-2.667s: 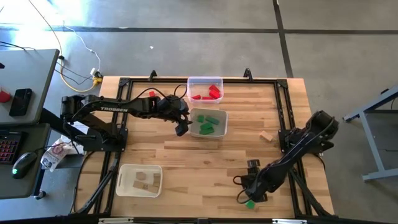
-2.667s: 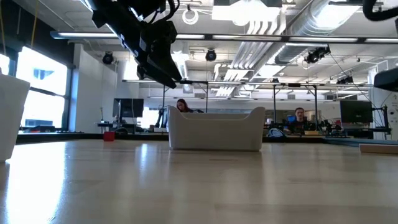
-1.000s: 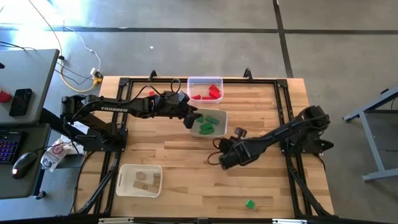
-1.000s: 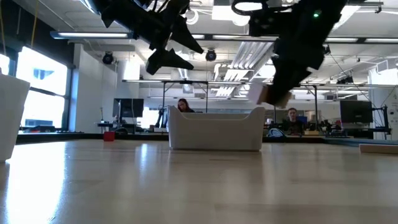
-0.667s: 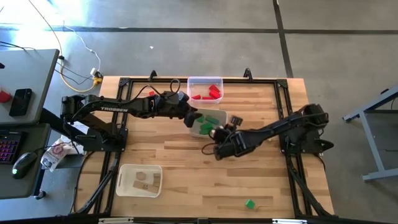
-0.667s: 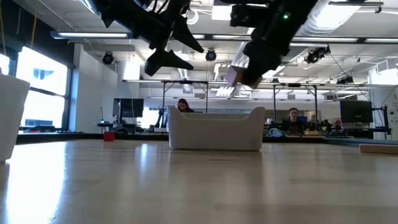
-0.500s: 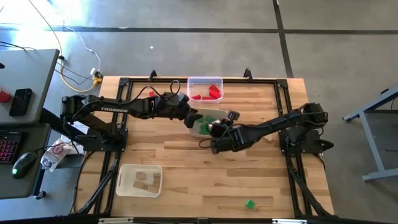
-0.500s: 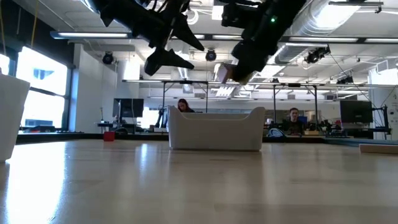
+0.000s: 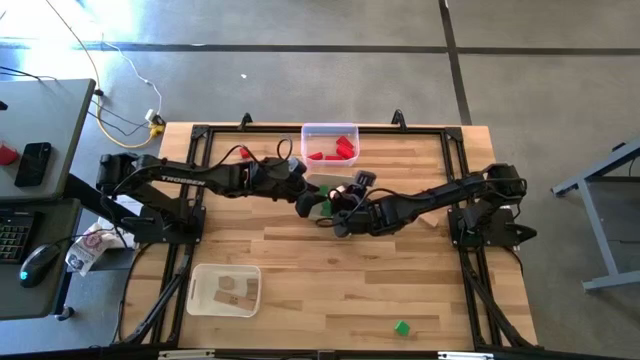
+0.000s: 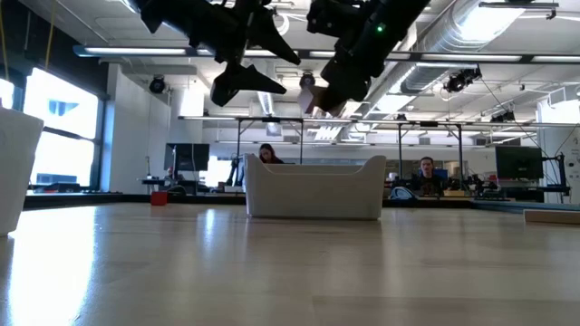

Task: Sort & place blocks by color
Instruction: Put the brown arch block into the bottom white bin

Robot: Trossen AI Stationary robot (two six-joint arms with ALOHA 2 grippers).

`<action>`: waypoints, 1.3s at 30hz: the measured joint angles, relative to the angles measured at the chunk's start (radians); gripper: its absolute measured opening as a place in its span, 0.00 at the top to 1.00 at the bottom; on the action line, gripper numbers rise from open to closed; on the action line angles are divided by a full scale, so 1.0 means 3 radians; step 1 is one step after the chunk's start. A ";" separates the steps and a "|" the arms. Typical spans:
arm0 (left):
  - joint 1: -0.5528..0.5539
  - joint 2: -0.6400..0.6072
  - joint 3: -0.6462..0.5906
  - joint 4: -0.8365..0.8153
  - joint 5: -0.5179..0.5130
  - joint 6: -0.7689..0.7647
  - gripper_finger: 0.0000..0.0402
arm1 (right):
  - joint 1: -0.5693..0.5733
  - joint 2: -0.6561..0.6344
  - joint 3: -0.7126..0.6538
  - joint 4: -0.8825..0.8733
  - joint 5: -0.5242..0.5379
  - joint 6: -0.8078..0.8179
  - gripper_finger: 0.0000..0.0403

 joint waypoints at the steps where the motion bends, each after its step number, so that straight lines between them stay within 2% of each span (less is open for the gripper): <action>1: -0.0001 0.0021 0.0000 0.0018 -0.0002 -0.0001 0.43 | 0.0000 0.0000 0.0000 0.0018 -0.0001 -0.0005 0.81; 10: -0.0018 0.0216 -0.0002 0.0246 -0.0023 0.0003 0.43 | 0.0000 0.0000 0.0000 0.0213 -0.0009 -0.0091 0.81; 23: -0.0017 0.0227 -0.0002 0.0276 -0.0086 0.0060 0.44 | -0.0015 0.0000 0.0000 0.0505 0.0014 -0.0081 0.81; 28: -0.0017 0.0227 -0.0002 0.0276 -0.0088 0.0118 0.52 | -0.0015 0.0000 0.0000 0.0543 0.0014 -0.0086 0.81; 33: -0.0017 0.0227 -0.0001 0.0278 -0.0100 0.0227 0.66 | -0.0015 0.0000 0.0000 0.0537 -0.0043 -0.0089 0.81; 36: -0.0015 0.0227 -0.0002 0.0270 -0.0099 0.0293 0.73 | -0.0017 0.0000 0.0000 0.0527 -0.0048 -0.0096 0.77; 39: -0.0018 0.0227 -0.0002 0.0254 -0.0099 0.0383 0.74 | -0.0018 0.0000 0.0000 0.0527 -0.0070 -0.0088 0.74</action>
